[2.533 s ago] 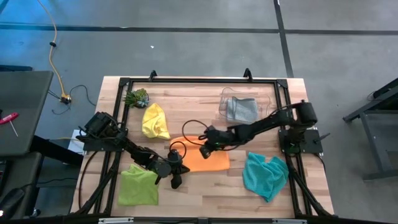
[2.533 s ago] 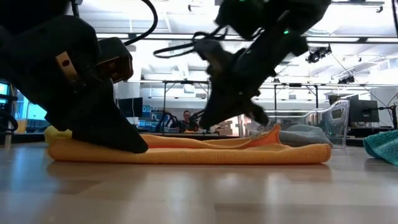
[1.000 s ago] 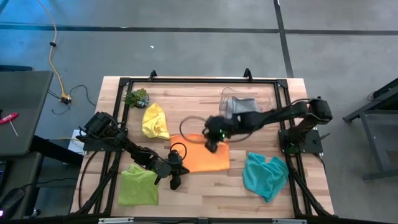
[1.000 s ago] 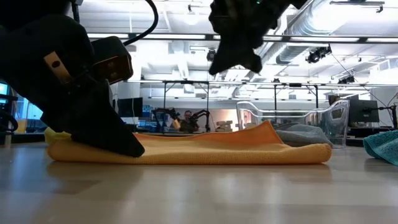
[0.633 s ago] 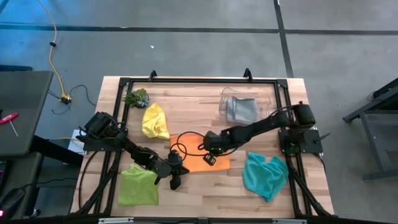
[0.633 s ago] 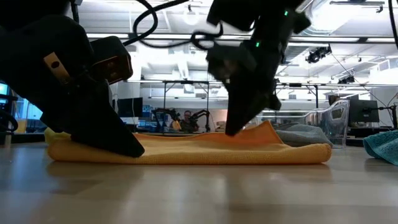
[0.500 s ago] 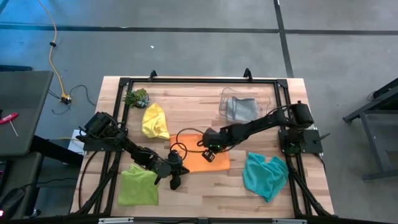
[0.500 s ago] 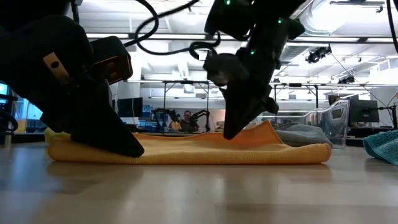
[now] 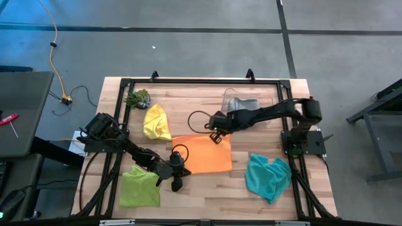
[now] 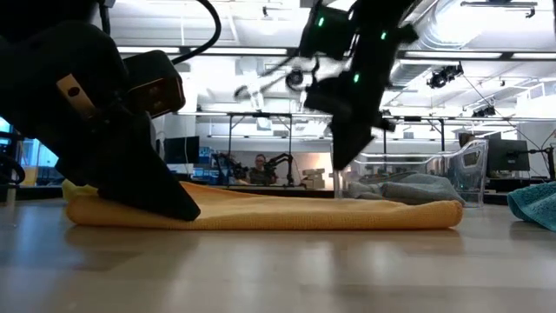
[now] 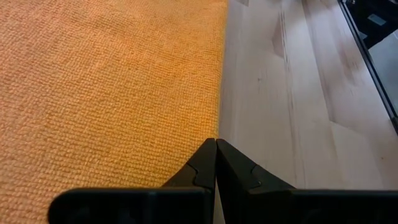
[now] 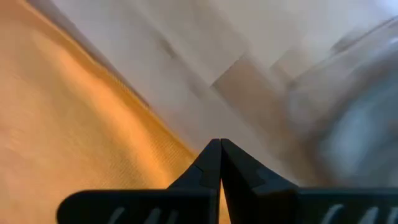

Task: Fold microfiber towels
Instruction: Fold the orange microfiber towel

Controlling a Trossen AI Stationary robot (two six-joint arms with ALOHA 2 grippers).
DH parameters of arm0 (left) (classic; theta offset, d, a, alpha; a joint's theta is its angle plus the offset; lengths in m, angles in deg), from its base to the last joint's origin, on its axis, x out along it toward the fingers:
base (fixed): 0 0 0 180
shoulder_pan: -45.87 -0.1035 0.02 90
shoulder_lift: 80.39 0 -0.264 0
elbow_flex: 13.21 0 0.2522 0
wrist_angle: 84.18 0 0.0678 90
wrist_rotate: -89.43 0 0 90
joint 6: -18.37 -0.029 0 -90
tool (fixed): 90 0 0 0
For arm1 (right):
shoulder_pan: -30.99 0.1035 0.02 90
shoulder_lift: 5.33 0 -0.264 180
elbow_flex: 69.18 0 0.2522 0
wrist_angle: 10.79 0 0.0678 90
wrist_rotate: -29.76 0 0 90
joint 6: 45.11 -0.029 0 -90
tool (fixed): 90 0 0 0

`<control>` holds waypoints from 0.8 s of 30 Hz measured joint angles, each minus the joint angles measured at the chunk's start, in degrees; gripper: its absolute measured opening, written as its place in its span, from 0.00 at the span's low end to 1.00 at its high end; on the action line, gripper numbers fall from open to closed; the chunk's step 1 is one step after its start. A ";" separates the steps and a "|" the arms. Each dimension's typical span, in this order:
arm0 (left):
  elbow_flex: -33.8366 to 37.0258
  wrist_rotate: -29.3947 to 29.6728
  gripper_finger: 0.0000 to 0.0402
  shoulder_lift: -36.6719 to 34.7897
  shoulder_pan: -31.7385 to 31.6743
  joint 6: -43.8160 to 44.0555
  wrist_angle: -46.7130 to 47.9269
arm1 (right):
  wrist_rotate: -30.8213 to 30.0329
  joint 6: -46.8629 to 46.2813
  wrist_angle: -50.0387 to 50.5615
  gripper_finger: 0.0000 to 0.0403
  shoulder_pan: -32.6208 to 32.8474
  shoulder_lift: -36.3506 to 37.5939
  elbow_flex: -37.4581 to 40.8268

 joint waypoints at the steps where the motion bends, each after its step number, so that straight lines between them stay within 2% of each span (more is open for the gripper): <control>1: 0.00 0.00 0.00 0.00 0.00 -0.03 0.01 | -0.86 0.43 0.90 0.00 0.16 1.63 0.00; 6: 0.00 -0.02 0.00 0.00 0.00 -0.03 -0.03 | -3.08 2.97 6.44 0.00 4.37 7.78 0.43; 8: 0.02 -0.51 0.00 0.00 0.00 -0.19 -0.03 | -2.91 1.52 5.14 0.00 6.39 10.36 4.18; 12: 0.00 -5.25 0.00 -0.11 0.46 -2.04 0.01 | 1.83 -8.66 -5.88 0.00 10.02 16.84 17.08; 16: -0.10 -7.76 0.00 -0.17 2.18 -3.54 1.03 | 3.47 -18.89 -16.58 0.00 12.04 22.75 26.38; 20: -0.11 -7.74 0.00 -0.17 2.91 -4.06 1.55 | 1.16 -21.73 -20.51 0.00 11.15 25.00 29.79; 24: 0.02 -8.42 0.00 -1.25 2.84 -2.98 1.09 | 1.67 -21.84 -21.66 0.00 9.43 24.33 29.99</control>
